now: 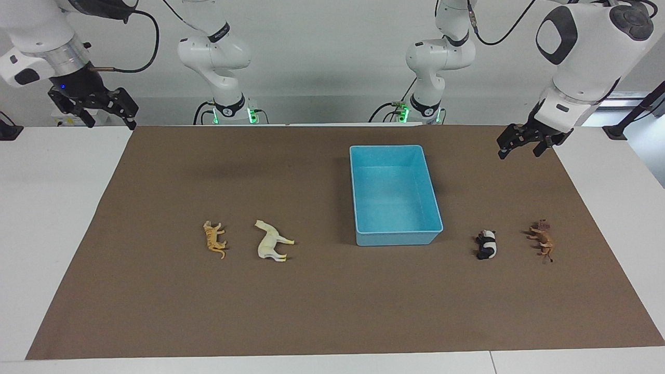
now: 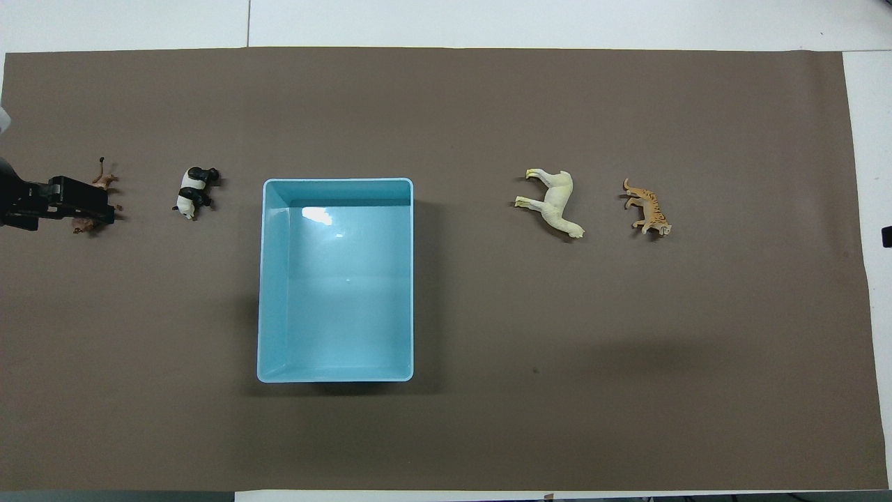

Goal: Put all toys into storage box
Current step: 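Reach the left gripper toward the black-and-white cow toy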

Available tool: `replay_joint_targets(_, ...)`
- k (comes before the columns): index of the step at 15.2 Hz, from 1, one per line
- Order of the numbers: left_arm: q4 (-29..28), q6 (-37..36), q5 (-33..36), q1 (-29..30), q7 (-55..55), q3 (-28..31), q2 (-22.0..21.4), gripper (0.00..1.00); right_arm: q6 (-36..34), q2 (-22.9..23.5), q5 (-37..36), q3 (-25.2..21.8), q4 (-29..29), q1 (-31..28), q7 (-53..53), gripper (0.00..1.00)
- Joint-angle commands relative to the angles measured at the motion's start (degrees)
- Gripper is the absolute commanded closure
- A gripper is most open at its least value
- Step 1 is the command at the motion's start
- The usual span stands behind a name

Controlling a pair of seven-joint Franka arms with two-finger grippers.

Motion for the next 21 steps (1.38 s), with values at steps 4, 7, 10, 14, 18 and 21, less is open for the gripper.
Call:
replay_joint_targets(4,-1.92,0.73,-0.77,-0.76,0.0,0.73,-1.47,0.0,-0.5,-0.01,0.98,0.69,0.54,-1.29,3.59,0.0)
replay_joint_targets(7,-3.05,6.23,-0.69,-0.33,-0.26,0.73,-1.38,0.0,-0.5,-0.28,0.45,0.69,0.01,-0.77,4.48,0.0)
replay_joint_targets(10,-8.67,16.25,-0.51,-0.76,-0.44,0.73,0.63,0.0,-0.24,-0.54,0.45,0.78,-0.61,-0.68,4.13,0.0)
replay_joint_targets(14,-10.96,29.7,-0.42,-1.29,-1.05,0.73,8.18,0.0,3.61,-1.07,0.62,1.57,-5.08,-0.41,4.13,0.0)
replay_joint_targets(18,-17.02,42.44,-0.42,-2.87,-3.6,0.82,11.79,0.0,13.19,2.69,1.24,2.1,-10.62,2.48,4.13,0.0)
replay_joint_targets(21,-15.9,47.03,2.81,-5.6,-7.36,1.0,17.85,0.0,19.07,8.76,3.16,2.1,-10.45,4.24,4.04,0.0)
